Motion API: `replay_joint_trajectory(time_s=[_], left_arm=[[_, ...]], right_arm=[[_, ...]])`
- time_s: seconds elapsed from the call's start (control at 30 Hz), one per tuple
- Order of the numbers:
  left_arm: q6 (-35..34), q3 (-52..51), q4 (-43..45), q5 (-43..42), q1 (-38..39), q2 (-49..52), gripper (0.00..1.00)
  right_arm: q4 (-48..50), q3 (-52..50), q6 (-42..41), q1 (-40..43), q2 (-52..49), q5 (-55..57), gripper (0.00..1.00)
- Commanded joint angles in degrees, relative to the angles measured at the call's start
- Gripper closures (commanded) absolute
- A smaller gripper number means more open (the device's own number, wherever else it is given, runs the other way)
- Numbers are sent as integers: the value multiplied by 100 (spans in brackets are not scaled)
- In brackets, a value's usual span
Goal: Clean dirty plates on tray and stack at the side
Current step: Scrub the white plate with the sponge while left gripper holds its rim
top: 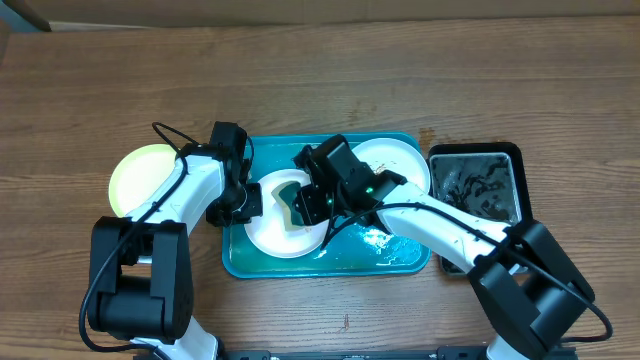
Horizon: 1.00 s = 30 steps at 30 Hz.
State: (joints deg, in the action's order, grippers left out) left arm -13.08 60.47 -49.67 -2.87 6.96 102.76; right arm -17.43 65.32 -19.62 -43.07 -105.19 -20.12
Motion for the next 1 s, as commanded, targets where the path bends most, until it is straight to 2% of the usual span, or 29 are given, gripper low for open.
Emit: replay_joint_trajectory(time_s=[0.0,0.33,0.63,0.8,0.97], left_arm=[[111,-142,66,-168,24,170,96],[109,-142,66,-170,24,170,96],[107,-142,59,-168,24,170,96],[107,-144,44,-166,24,170,96],[107,-151,42,-164,24,170,96]], right_arm=[[160,151,-295,-125,-68,37,96],[428,151,-1047,-267,-299,444,96],[560,151,-1224,-267,-785,501,96],[-356,151,-2090,-162,-852,1600,96],[-935,151,-2157,-20,-872,2031,96]])
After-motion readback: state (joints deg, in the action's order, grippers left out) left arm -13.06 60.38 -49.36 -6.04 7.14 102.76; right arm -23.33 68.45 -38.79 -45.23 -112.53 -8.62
